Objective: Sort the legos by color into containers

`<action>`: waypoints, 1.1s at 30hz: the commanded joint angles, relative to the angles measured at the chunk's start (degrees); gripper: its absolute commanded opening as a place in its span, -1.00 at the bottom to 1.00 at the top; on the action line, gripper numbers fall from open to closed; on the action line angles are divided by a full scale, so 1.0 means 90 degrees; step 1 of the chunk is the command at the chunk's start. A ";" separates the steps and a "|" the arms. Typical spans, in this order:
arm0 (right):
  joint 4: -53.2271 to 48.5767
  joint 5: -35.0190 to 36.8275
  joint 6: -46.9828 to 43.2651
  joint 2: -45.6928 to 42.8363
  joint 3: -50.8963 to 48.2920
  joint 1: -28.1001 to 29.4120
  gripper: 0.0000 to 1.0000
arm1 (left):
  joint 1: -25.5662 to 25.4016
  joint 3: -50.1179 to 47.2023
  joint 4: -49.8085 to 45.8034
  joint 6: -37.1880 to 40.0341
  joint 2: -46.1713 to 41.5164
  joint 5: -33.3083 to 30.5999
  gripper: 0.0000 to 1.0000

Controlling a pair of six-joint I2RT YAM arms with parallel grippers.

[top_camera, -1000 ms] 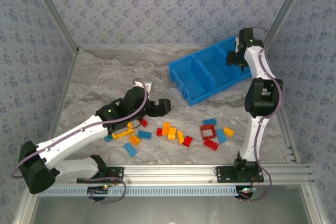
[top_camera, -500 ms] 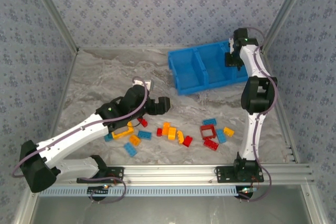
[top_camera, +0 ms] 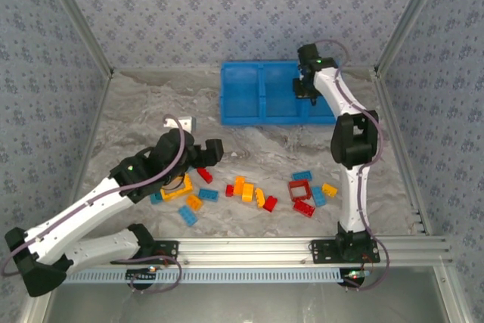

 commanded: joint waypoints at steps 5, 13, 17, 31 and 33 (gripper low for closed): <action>-0.0106 0.0234 0.1553 -0.0377 -0.0579 0.1018 -0.90 | 0.0436 0.0144 -0.1128 -0.0311 -0.0504 -0.0475 0.96; -0.0006 0.0407 0.2468 -0.0465 -0.0927 0.1572 -0.91 | 0.0558 0.0365 -0.1544 -0.0312 -0.0621 -0.0525 0.96; 0.0060 0.0479 0.2565 -0.0514 -0.0988 0.1712 -0.91 | 0.0557 0.0322 -0.1525 -0.0410 -0.0683 -0.0507 0.96; 0.0041 0.0247 0.2416 -0.0203 -0.0561 0.1897 -0.88 | 0.0556 0.0351 -0.1652 -0.0388 -0.0674 -0.0529 0.96; -0.0009 0.0301 0.2491 -0.0153 -0.0508 0.1912 -0.87 | 0.0565 0.0351 -0.1670 -0.0393 -0.0659 -0.0529 0.96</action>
